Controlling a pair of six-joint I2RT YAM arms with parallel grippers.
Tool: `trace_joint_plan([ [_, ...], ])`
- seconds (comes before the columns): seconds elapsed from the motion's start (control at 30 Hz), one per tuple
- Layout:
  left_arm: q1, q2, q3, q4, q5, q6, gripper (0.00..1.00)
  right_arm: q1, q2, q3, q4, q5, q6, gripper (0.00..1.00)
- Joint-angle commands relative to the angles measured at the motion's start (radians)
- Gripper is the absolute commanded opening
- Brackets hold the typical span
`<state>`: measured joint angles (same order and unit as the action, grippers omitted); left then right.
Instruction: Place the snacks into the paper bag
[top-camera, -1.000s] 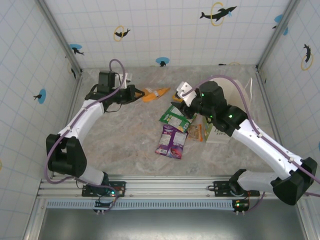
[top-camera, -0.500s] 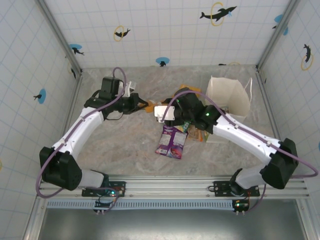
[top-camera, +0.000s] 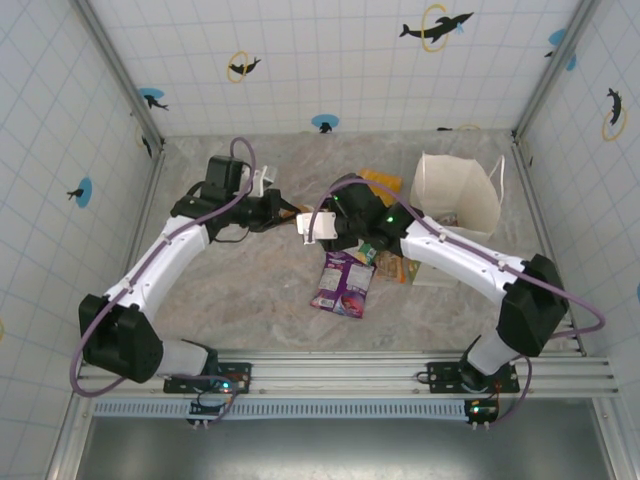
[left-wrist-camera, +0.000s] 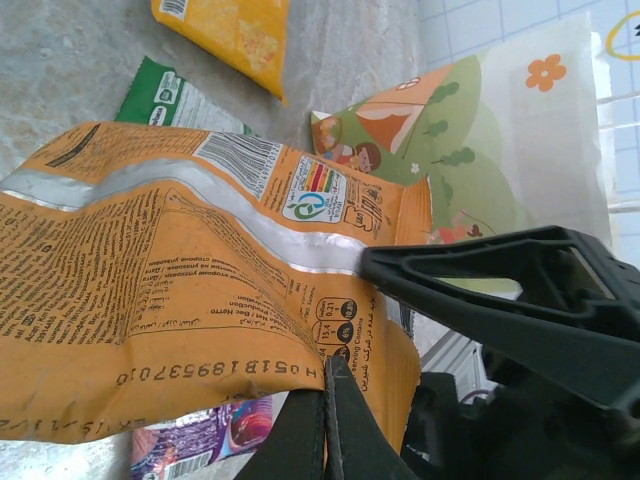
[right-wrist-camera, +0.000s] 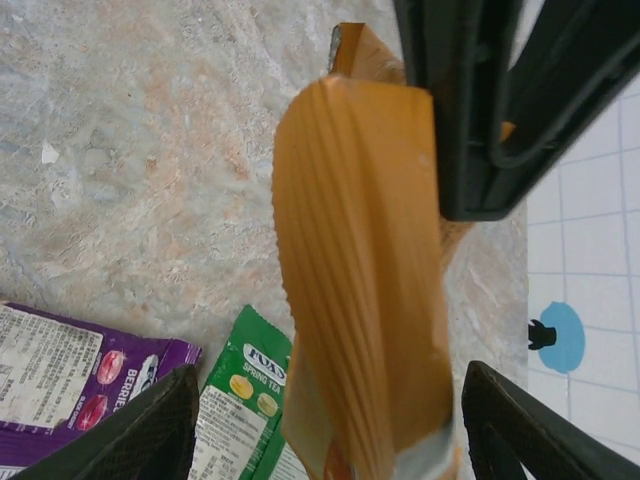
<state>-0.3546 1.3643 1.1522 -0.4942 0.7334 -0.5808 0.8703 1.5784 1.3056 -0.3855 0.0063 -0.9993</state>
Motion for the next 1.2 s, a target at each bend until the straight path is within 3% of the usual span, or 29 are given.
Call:
trace_joint_plan([
  [0.0, -0.011, -0.043, 0.006, -0.006, 0.040, -0.012, 0.00, -0.015, 0.027, 0.049, 0.024, -0.032, 0.004, 0.69],
  [0.1, -0.012, -0.055, 0.006, -0.004, 0.046, -0.016, 0.00, -0.025, 0.041, 0.049, 0.029, -0.050, 0.008, 0.64],
  [0.3, -0.011, -0.067, 0.004, -0.016, 0.038, -0.017, 0.00, -0.025, 0.052, 0.043, 0.038, -0.050, 0.008, 0.40],
  [0.6, -0.011, -0.060, 0.004, -0.041, -0.017, 0.008, 0.01, -0.033, 0.008, 0.002, 0.080, -0.047, 0.013, 0.22],
  [0.8, -0.012, -0.062, 0.016, -0.044, -0.046, 0.019, 0.33, -0.051, -0.027, -0.007, 0.072, -0.110, 0.060, 0.04],
  [1.03, -0.007, -0.085, 0.043, -0.083, -0.120, 0.046, 0.50, -0.073, -0.054, -0.023, 0.051, -0.149, 0.110, 0.01],
  [1.17, -0.006, -0.116, 0.042, -0.115, -0.168, 0.105, 0.54, -0.104, -0.067, -0.024, 0.035, -0.214, 0.153, 0.00],
])
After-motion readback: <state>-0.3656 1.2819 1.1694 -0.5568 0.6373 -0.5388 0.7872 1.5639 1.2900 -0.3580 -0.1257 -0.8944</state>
